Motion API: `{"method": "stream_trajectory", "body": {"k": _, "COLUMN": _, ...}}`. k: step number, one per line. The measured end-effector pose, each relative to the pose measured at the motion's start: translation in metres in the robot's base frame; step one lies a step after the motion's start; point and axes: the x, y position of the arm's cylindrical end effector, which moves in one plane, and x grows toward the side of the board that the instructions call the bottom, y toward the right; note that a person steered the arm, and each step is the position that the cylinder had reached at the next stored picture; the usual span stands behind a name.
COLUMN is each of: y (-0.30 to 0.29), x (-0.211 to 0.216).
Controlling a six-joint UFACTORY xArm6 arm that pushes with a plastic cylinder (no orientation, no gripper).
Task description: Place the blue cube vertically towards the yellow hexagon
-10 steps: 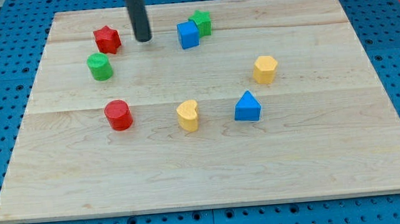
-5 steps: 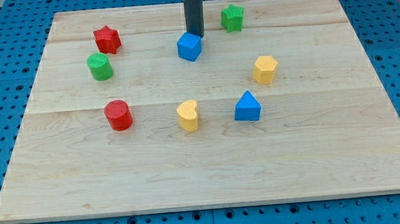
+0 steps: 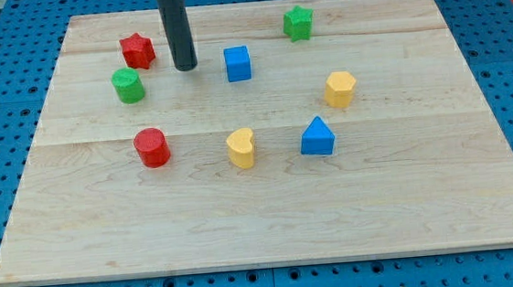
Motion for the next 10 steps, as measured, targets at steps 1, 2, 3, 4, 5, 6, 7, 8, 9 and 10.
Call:
{"method": "stream_trajectory", "body": {"k": 1, "y": 0.066, "x": 0.001}}
{"method": "stream_trajectory", "body": {"k": 2, "y": 0.129, "x": 0.001}}
{"method": "stream_trajectory", "body": {"k": 3, "y": 0.132, "x": 0.001}}
{"method": "stream_trajectory", "body": {"k": 4, "y": 0.163, "x": 0.001}}
{"method": "stream_trajectory", "body": {"k": 5, "y": 0.173, "x": 0.001}}
{"method": "stream_trajectory", "body": {"k": 6, "y": 0.134, "x": -0.002}}
{"method": "stream_trajectory", "body": {"k": 7, "y": 0.161, "x": -0.036}}
{"method": "stream_trajectory", "body": {"k": 8, "y": 0.218, "x": -0.062}}
{"method": "stream_trajectory", "body": {"k": 9, "y": 0.289, "x": -0.061}}
{"method": "stream_trajectory", "body": {"k": 10, "y": 0.284, "x": -0.034}}
